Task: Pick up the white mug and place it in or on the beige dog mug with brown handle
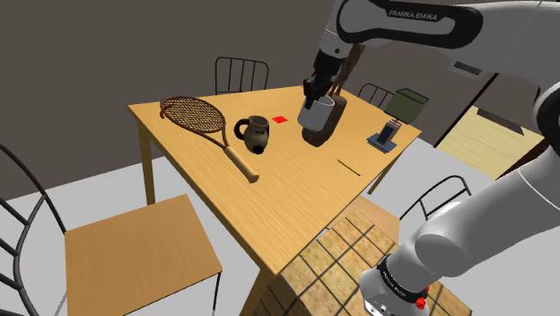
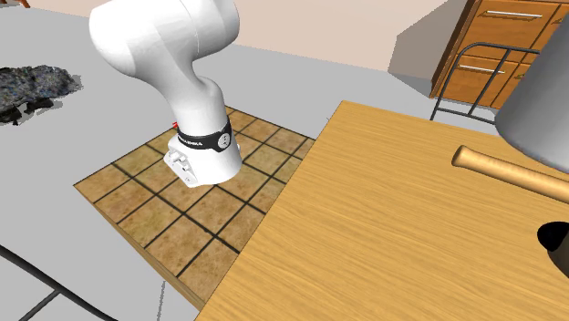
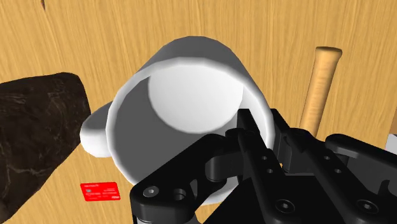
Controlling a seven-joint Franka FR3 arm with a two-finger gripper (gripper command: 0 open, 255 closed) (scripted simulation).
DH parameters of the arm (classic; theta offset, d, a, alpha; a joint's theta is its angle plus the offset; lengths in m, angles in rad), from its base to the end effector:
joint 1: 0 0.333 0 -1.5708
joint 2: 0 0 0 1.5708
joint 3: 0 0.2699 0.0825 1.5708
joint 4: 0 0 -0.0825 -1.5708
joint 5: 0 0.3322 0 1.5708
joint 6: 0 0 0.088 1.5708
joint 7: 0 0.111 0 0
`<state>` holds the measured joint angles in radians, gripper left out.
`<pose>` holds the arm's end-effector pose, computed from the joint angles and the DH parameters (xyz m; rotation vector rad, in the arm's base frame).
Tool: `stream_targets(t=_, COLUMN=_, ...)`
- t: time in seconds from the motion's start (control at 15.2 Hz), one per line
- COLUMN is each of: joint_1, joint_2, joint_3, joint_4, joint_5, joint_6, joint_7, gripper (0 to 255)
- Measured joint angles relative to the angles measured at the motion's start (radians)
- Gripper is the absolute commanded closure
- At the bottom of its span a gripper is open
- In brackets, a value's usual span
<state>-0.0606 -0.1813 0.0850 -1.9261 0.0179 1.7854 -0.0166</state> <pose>0.4663 0.0153 0.5294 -3.1381 -0.0572 -0.0627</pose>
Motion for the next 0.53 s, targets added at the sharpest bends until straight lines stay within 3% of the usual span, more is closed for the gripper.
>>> stream_targets(t=0.53, joint_1=0.041, joint_2=0.333, joint_3=0.045, joint_4=0.423, joint_5=-0.039, joint_6=-0.092, joint_7=0.091, gripper=255)
